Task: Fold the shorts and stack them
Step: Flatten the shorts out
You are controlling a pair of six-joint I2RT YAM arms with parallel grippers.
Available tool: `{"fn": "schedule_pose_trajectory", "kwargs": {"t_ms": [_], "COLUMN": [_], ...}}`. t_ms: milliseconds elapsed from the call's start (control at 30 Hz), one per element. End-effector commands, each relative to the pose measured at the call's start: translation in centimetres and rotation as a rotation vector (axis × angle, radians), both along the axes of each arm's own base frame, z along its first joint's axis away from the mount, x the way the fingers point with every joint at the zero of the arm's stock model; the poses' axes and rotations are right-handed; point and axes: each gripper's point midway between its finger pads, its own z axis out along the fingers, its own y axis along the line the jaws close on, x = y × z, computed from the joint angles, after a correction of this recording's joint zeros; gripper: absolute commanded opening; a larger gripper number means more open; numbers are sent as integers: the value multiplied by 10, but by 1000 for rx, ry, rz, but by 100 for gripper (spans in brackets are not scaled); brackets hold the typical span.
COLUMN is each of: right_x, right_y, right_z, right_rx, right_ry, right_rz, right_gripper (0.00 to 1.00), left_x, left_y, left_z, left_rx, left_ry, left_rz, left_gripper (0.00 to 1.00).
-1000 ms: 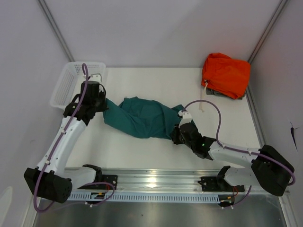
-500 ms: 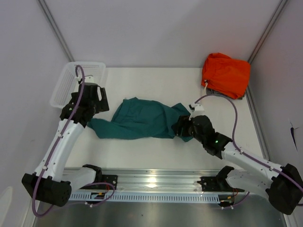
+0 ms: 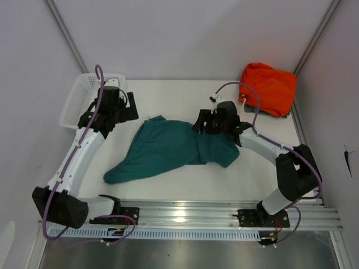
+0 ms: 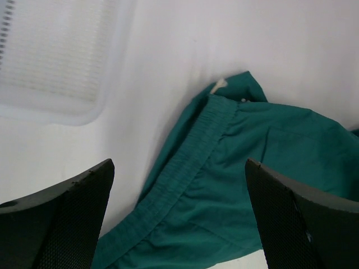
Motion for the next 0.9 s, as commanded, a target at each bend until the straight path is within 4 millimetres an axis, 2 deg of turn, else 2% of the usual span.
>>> {"fn": "schedule_pose_trajectory", "kwargs": {"t_ms": [0,33,167,200,267,333,467,533,700,833,867], "right_x": [12,13,16,15,11,8,3,1,-2,-5,-5], "right_y": [15,14,-1,-3,-6,-11,-17,-18,-24,-29,-30], "right_z": [23,20,19,18,22,19,21,23,27,30,30], "right_rx": [41,38,41,52,64,61,72,75,84,93,96], "right_ry": [-51,-46,-47,-60,-72,-70,-79,-84,-94,-97,-99], "right_rz": [82,82,46,40,33,21,15,13,5,-1,-3], "right_gripper": [72,72,72,72,72,72,72,72,72,72,72], "left_x": [29,36,51,56,60,65,79,85,100,105,107], "left_y": [-36,-43,-58,-61,-68,-73,-81,-86,-83,-82,-81], "left_z": [2,-13,-48,-64,-80,-108,-134,-141,-171,-186,-189], "left_rx": [-147,-174,-265,-296,-364,-424,-525,-561,-555,-545,-541], "left_ry": [-19,20,97,120,156,221,275,278,315,333,329], "left_rz": [-95,-96,-83,-59,-55,-17,31,53,119,135,141], "left_gripper": [99,99,99,99,99,99,95,92,82,75,70]}}
